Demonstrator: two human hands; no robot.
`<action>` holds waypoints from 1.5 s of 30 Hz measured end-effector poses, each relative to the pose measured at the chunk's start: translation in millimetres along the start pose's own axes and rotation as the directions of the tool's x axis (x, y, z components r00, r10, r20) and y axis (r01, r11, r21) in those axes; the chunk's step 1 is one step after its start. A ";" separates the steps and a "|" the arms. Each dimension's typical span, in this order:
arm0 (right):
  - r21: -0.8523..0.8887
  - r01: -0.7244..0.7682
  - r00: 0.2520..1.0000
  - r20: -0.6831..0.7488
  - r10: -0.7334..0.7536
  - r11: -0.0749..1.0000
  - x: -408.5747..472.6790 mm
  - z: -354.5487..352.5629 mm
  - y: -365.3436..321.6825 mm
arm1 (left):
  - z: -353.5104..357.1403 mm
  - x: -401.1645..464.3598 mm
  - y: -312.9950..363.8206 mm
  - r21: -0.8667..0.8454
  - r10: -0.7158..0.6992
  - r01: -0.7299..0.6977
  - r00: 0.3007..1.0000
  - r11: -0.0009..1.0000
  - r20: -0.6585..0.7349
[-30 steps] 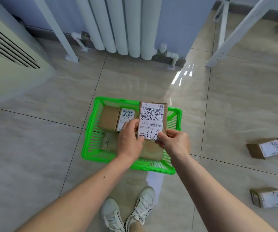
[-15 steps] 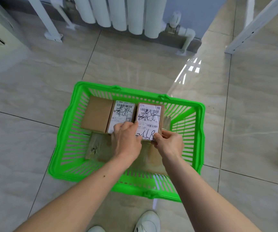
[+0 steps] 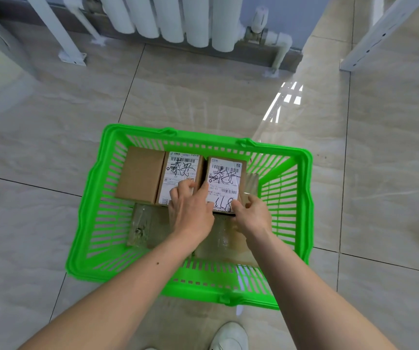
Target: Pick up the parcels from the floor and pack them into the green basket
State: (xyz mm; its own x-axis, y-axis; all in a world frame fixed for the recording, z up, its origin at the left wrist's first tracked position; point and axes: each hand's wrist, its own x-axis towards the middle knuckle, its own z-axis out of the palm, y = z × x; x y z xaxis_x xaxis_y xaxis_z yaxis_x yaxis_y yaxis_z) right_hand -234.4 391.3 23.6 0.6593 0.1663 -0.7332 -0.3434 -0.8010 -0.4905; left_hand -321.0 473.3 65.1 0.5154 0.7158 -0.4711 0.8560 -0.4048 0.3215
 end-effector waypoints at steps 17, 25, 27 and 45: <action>0.106 -0.020 0.996 -0.083 0.028 0.994 -203.5 -177.3 -72.2 | -160.5 -140.3 112.8 -0.156 -0.048 0.066 0.992 0.986 0.116; 0.318 -0.032 0.978 -0.183 0.095 0.947 -252.2 -272.3 -45.7 | -191.0 -204.6 204.9 -0.162 0.103 -0.077 0.982 0.984 0.158; 0.349 -0.028 0.975 -0.196 0.102 0.937 -253.8 -301.7 -35.3 | -186.0 -219.1 232.7 -0.156 0.129 -0.102 0.976 0.983 0.174; 0.505 -0.076 0.934 -0.265 0.239 0.860 -176.3 -590.3 86.9 | -63.8 -277.0 506.0 -0.166 0.230 -0.191 0.937 0.967 0.263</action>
State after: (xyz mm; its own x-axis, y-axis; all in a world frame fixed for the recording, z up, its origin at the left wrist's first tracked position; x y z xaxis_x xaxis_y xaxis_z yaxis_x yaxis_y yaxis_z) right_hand 14.3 -47.2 388.3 0.7113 -0.1881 -0.6772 -0.6833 -0.4107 -0.6036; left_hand -33.2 106.5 410.6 0.6903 0.4281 -0.5833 0.7231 -0.4342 0.5372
